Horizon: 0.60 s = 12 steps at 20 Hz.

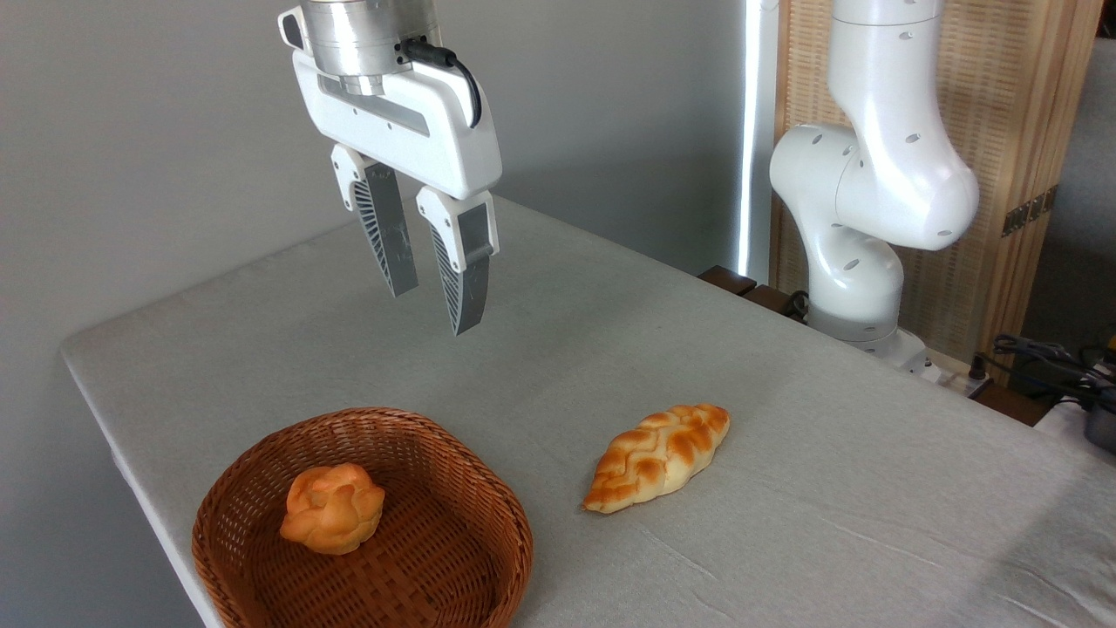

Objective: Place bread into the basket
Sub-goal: 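Move the open gripper down toward the braided bread roll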

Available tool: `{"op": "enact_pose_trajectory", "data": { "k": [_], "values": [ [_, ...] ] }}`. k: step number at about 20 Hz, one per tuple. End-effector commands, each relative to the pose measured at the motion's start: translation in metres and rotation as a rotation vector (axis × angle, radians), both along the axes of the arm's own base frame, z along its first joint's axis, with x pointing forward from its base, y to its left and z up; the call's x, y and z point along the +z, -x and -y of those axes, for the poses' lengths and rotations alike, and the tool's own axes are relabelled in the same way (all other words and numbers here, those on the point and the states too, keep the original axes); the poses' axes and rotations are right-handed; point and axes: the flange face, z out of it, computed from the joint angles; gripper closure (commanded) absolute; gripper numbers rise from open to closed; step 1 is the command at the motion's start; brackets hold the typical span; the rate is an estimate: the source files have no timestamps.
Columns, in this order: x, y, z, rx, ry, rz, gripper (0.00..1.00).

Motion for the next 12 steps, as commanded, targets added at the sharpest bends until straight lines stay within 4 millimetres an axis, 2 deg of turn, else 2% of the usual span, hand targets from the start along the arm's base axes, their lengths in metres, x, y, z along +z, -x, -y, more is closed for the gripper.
{"op": "enact_pose_trajectory", "data": {
  "k": [1,9,12],
  "values": [
    [0.0006,0.0012,-0.0003,-0.014,-0.005,0.007,0.00],
    [-0.0003,0.0020,-0.0009,-0.013,-0.003,0.003,0.00],
    [-0.0068,0.0023,-0.0036,-0.012,-0.005,-0.011,0.00]
  ]
}}
